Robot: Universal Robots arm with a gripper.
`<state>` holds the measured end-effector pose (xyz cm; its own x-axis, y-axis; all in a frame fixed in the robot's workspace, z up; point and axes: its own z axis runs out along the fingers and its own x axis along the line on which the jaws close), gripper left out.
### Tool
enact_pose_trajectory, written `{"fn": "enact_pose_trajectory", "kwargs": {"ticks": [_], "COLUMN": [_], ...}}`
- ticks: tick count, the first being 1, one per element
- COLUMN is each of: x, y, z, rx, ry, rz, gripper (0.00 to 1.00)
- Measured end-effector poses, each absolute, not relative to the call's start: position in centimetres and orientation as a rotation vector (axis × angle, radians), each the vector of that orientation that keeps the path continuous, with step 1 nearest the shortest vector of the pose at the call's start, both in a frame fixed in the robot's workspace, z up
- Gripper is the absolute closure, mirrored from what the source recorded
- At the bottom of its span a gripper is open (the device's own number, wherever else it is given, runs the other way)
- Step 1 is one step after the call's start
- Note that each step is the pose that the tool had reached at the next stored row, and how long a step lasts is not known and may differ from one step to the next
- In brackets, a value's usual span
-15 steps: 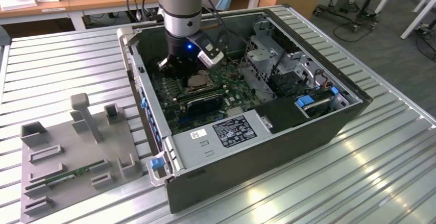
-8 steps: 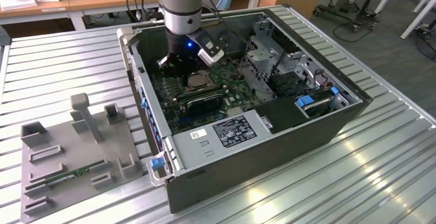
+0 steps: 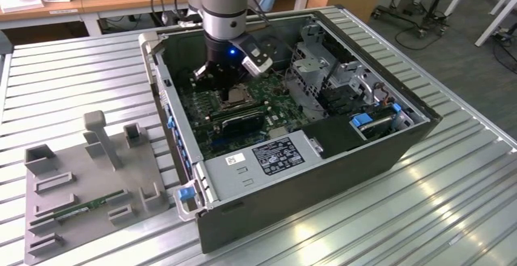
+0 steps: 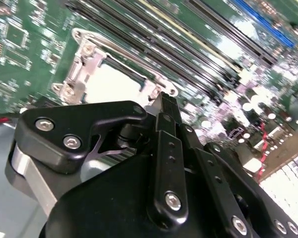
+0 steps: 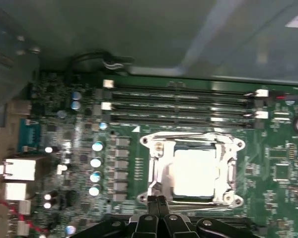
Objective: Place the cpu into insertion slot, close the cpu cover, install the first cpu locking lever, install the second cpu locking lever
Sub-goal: 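Install the second cpu locking lever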
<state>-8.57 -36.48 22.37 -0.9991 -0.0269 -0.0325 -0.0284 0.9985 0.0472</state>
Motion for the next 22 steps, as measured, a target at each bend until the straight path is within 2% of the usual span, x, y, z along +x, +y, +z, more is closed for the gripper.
{"fn": "enact_pose_trajectory", "kwargs": {"ticks": [22], "x": [-5.6], "y": [-35.8], "z": [22.5], "rx": [-0.043], "ry": [3.109], "rz": [0.074], "gripper": [0.89]}}
